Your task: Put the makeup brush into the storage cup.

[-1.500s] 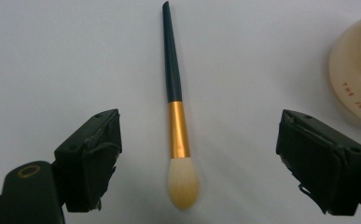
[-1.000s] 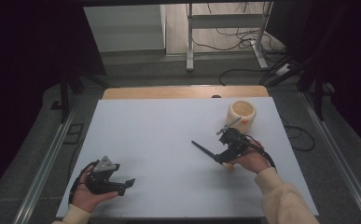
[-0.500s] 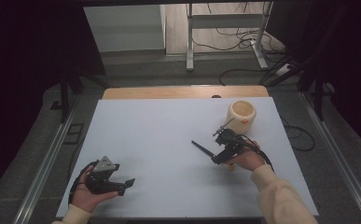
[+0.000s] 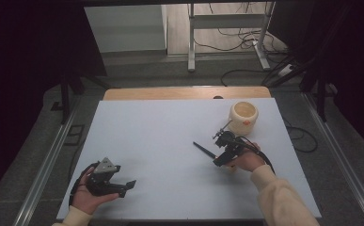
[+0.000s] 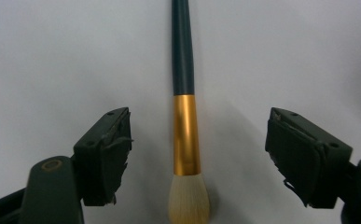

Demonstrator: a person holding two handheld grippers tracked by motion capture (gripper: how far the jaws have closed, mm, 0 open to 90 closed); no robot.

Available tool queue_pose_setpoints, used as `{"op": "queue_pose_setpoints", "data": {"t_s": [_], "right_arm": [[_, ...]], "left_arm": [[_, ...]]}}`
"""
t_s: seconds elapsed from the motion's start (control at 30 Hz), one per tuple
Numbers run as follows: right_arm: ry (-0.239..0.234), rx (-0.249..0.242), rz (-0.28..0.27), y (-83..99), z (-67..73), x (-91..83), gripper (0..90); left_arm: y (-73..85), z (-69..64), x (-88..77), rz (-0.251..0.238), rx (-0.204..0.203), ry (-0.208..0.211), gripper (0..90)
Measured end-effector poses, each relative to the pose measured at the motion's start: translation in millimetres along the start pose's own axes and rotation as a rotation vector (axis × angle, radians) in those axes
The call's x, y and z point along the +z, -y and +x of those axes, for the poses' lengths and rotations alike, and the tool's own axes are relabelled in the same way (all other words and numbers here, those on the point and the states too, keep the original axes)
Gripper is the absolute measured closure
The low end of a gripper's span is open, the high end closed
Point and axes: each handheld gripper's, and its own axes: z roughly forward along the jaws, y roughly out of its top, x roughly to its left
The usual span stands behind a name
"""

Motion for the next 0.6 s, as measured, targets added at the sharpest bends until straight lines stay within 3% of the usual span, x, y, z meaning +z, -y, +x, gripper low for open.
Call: {"op": "queue_pose_setpoints", "data": {"t_s": [0.6], "right_arm": [[-0.022, -0.036, 0.093, -7.0, 2.0, 8.8, 44.4]], "left_arm": [[0.2, 0.7, -0.2, 0.0, 0.0, 0.0, 15.3]]}}
